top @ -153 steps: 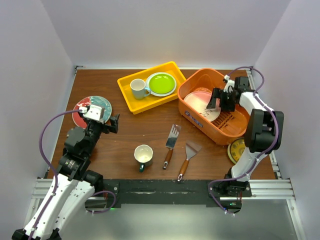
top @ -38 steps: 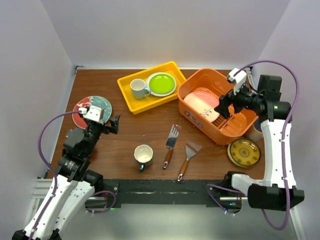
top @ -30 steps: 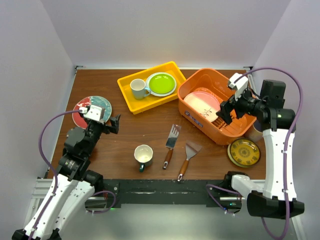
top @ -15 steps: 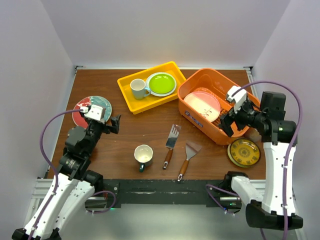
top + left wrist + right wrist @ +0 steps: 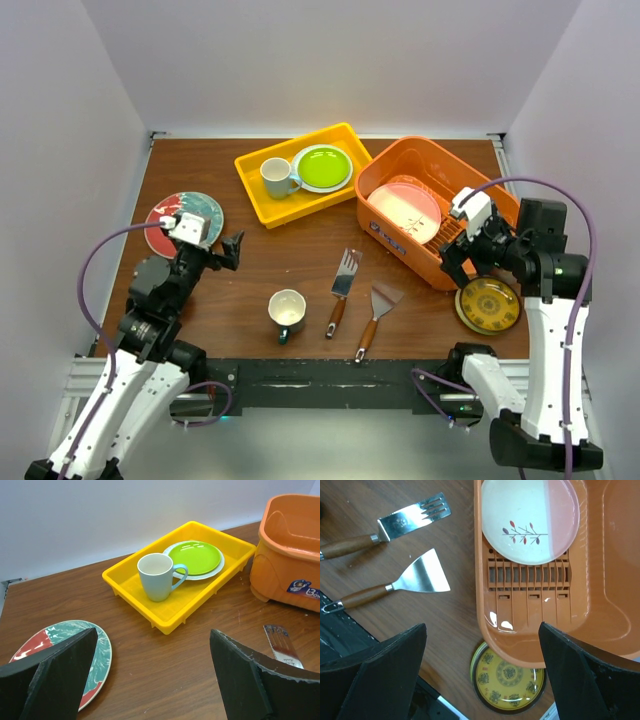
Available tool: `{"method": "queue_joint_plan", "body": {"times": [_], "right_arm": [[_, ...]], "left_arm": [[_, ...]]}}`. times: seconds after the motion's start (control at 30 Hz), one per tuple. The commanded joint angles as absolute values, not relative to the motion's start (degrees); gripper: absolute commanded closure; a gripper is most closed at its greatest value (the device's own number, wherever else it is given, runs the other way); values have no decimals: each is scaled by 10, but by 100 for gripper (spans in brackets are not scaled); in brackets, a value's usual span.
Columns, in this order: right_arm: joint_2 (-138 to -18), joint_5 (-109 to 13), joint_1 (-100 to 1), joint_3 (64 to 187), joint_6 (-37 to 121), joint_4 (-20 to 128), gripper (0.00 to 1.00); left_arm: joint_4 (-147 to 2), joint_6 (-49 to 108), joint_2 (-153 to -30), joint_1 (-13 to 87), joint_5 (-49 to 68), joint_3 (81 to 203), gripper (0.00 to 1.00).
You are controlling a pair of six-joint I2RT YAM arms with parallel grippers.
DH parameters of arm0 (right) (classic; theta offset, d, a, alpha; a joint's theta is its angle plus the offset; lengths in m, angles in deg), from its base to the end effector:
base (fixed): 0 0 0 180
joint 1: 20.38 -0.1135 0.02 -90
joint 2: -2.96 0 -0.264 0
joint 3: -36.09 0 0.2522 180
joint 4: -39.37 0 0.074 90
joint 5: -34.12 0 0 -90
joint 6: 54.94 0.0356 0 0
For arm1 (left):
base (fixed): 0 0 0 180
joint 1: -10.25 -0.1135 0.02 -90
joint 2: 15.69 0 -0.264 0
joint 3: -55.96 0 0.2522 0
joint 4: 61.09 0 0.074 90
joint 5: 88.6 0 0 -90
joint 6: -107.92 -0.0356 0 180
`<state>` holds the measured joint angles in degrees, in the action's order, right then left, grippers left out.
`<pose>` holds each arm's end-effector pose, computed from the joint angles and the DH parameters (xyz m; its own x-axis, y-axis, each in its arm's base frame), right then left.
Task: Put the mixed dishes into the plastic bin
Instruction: Pick up the plate from the corner of the board.
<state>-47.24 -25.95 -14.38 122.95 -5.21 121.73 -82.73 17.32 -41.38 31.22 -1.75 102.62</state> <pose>0.1277 0.0044 0.3919 -0.3776 -0.5236 -0.7637 -0.6554 0.7338 -0.1790 0.1194 -0.0437 0.3169 -0.0077 0.0142 -0.9999 0.3061 0.9519 0.0111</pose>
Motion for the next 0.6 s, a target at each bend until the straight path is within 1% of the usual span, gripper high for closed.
{"method": "queue_joint_plan", "body": {"times": [0.0,0.3,0.57], "right_arm": [[-464,-297,-145,1222,-70,1243,1],[-449,-342,-145,1229,-70,1260,1],[-449,-352,-145,1223,-66,1270,1]], "left_arm": [[-800,197,-387,312,-24,1015,0],[-798,204,-370,314,-12,1014,0],[-797,206,-354,317,-11,1012,0]]}}
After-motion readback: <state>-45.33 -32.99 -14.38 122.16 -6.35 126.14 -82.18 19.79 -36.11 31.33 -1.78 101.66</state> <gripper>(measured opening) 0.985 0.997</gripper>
